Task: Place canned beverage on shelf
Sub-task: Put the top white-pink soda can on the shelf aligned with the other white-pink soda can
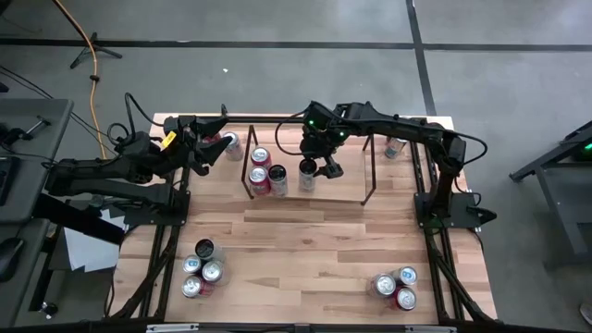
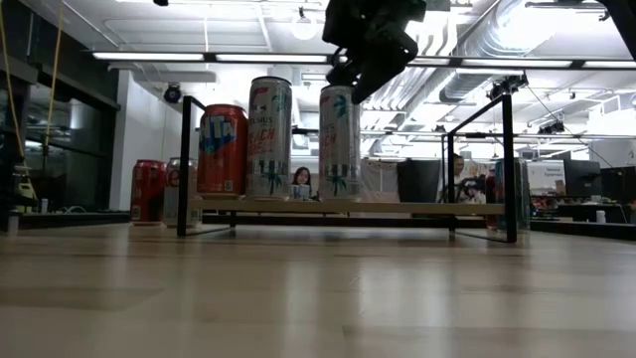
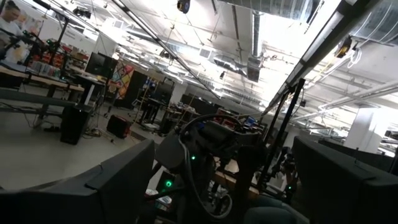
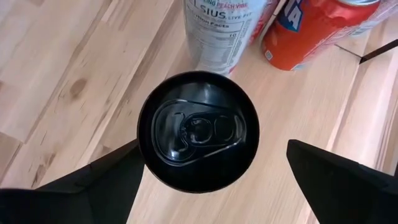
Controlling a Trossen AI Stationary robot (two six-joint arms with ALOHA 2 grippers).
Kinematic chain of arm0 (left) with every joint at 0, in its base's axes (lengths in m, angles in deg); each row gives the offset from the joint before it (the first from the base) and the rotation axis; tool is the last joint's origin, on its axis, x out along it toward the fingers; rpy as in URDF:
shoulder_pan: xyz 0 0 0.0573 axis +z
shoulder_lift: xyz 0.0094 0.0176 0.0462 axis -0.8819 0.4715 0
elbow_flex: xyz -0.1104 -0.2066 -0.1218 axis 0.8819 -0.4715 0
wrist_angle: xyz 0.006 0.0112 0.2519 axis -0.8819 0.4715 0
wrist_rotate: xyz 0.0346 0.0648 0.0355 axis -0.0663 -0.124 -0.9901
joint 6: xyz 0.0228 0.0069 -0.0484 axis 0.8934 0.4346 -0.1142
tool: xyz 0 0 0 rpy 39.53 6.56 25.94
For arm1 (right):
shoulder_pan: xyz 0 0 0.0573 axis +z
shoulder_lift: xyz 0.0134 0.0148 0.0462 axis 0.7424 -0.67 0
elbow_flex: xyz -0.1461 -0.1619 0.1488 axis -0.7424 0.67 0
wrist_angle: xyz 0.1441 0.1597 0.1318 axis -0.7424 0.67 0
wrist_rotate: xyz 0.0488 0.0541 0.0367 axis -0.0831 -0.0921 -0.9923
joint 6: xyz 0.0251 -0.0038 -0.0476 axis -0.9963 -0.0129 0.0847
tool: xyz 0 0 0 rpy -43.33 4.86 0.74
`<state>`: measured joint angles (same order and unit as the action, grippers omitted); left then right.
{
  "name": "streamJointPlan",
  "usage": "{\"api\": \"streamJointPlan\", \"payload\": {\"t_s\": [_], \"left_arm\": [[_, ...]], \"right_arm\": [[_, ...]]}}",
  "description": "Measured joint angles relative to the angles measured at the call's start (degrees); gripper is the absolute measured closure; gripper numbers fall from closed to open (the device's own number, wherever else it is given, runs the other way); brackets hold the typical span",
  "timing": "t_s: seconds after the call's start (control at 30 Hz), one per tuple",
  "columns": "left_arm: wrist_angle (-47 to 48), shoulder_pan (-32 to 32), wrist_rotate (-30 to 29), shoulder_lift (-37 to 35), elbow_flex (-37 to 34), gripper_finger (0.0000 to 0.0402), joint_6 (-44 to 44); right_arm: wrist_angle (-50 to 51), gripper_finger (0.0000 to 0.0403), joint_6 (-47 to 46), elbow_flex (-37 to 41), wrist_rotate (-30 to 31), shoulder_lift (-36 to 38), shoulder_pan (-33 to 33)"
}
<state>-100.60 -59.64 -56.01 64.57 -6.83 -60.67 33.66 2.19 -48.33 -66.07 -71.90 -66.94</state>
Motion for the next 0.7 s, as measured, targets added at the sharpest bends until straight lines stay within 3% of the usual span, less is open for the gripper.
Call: {"api": "streamJointPlan", "payload": {"t_s": [0.57,0.7], "left_arm": [[0.0,0.0,0.0,0.0,0.0,0.0064,0.0],[-0.1,0.0,0.0,0.0,0.0,0.0064,0.0]], "right_arm": [[-4.0,0.003,-2.0,0.0,-2.4,0.0,1.7],[-4.0,0.0034,-8.6,0.0,2.1,0.0,2.3]]}}
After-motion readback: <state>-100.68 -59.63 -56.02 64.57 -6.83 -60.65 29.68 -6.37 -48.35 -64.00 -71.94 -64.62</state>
